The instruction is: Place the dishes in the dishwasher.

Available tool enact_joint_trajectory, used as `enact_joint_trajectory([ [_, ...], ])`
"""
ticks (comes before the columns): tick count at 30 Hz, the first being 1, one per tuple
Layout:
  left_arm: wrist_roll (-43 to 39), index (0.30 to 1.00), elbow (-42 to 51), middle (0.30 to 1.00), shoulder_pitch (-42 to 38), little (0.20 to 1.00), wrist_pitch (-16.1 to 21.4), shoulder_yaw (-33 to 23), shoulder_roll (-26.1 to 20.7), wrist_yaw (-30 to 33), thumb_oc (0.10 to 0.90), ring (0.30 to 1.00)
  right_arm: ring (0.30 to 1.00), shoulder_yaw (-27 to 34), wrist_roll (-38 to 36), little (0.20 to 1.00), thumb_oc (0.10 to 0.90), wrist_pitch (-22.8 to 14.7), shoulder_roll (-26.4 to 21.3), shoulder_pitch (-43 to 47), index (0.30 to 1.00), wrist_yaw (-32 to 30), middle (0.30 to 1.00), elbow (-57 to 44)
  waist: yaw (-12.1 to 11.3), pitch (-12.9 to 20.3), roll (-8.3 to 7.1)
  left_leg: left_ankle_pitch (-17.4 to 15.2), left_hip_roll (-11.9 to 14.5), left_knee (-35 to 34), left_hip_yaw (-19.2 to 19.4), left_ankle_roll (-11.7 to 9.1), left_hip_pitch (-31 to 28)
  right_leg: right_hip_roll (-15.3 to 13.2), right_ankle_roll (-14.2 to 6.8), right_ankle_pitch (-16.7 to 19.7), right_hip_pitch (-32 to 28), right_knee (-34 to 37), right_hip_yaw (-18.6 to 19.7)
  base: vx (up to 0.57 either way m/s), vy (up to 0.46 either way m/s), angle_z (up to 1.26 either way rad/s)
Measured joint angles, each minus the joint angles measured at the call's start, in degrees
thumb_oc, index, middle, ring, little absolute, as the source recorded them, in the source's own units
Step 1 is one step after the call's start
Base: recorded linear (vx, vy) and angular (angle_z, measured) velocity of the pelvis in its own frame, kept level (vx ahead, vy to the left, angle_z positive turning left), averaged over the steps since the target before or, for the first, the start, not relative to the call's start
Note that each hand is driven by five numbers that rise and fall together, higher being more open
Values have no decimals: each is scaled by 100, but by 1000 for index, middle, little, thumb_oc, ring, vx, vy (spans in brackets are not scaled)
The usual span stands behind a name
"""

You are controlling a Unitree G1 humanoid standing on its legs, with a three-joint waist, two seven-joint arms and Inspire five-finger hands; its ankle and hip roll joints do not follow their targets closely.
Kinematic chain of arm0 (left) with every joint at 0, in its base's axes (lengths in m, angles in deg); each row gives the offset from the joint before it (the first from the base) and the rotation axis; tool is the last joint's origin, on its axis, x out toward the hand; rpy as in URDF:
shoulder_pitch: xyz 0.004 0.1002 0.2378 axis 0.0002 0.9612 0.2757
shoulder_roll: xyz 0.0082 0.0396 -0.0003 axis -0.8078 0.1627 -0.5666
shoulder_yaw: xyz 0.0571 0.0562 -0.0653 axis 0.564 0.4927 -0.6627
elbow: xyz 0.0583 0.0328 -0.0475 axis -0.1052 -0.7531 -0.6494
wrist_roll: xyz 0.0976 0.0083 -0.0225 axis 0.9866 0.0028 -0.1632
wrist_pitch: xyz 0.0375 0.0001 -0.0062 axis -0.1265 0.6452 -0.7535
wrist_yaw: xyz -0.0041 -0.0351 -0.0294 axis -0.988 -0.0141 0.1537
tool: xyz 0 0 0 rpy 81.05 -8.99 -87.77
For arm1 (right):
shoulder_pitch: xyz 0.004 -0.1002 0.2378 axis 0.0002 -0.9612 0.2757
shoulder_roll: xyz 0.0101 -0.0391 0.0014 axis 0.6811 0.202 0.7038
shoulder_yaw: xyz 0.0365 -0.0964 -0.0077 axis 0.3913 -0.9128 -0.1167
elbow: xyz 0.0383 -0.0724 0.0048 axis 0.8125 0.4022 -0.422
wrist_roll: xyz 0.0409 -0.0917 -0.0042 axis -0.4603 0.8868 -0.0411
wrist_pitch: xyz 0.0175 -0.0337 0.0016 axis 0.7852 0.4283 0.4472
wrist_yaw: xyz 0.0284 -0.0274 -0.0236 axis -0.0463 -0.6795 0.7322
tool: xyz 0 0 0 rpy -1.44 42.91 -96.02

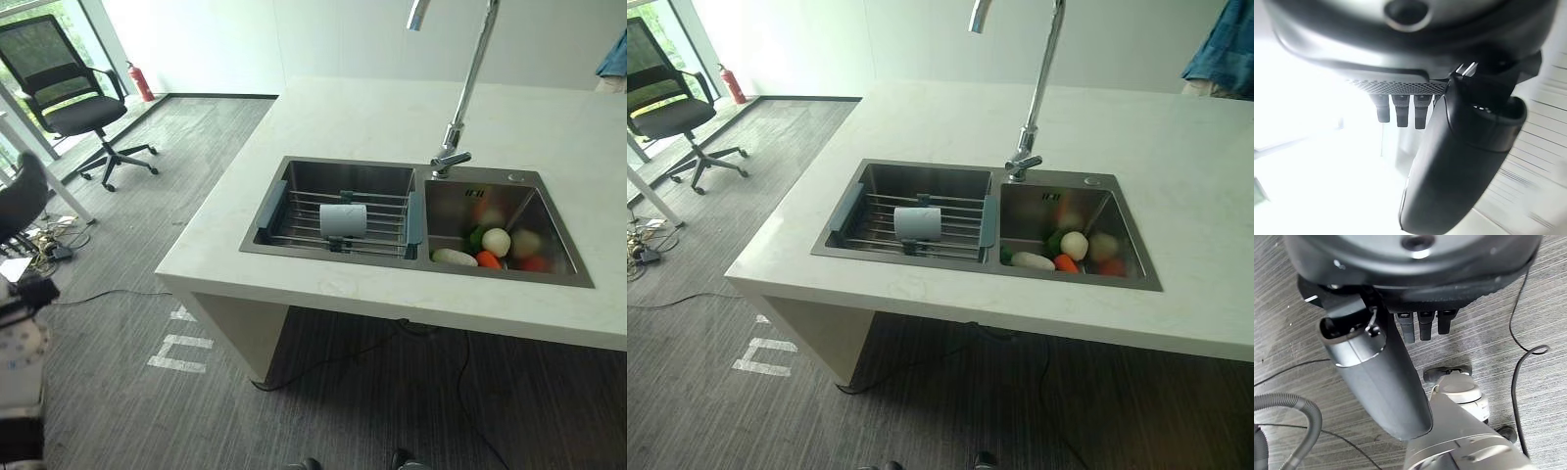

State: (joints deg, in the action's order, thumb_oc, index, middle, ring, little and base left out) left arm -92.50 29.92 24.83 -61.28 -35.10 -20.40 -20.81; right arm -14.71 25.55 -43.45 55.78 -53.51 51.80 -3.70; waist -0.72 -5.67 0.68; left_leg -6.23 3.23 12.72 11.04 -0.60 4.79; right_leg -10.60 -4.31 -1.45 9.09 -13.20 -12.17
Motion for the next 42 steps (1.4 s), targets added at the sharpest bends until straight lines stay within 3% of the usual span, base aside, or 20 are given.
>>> enact_joint_trajectory([
  [6,186,900,476,900,-763,900,-220,1086,-451,-1631,800,900,900,4,-1,900,800,48,69,29,900,-16,900,-142,524,70,104,-20,132,28,204,-41,-45,122,22,-40,78,-101,146,80,-73,-20],
  [10,97,900,178,900,-1643,900,-875,2073,-759,-2807,800,900,900,8,1,900,800,196,35,-21,900,-116,900,-133,774,70,231,-42,223,-24,348,-126,-144,250,57,-53,101,-78,314,118,-56,-21],
  [14,-84,900,-997,900,-2434,900,-1346,2961,-1049,-3270,800,900,900,10,4,900,800,237,-41,-30,900,-110,900,-134,1008,79,322,-81,277,-18,482,-167,-189,320,78,-66,148,-111,430,85,-36,-22],
  [19,-86,900,-1972,900,-2999,900,-1747,3540,-1094,-3593,800,900,900,13,2,900,800,242,-122,-183,900,-93,900,-129,1113,47,372,-85,297,-34,612,-178,-181,386,112,-35,252,-107,584,93,-16,-14],
  [23,-87,900,-2222,900,-3094,900,-1939,3630,-1115,-3886,800,900,900,20,1,900,800,240,-203,-188,900,-48,900,-170,1137,-45,427,-85,261,-93,760,-173,-187,389,88,14,347,-88,733,49,13,-15],
  [30,-266,900,-2824,900,-3536,900,-2077,3874,-1113,-4271,800,900,900,27,-9,900,800,228,-377,5,900,85,900,-244,1196,-612,635,-99,139,-100,896,-114,-116,349,53,145,510,-74,950,27,56,-13],
  [37,-554,900,-2533,900,-3515,900,-2157,3927,-1103,-4943,800,900,900,173,-123,900,800,181,-702,58,900,162,900,-468,1302,-857,909,-95,-28,-213,895,-30,-118,225,-15,193,582,-95,1028,43,80,-3],
  [42,-761,900,-2267,900,-3456,900,-2178,4059,-1064,-4934,800,900,900,256,-121,900,800,104,-809,45,900,254,900,-467,1320,-912,1056,-81,-86,-294,928,-6,-210,188,-53,174,559,-123,1033,16,34,-2],
])
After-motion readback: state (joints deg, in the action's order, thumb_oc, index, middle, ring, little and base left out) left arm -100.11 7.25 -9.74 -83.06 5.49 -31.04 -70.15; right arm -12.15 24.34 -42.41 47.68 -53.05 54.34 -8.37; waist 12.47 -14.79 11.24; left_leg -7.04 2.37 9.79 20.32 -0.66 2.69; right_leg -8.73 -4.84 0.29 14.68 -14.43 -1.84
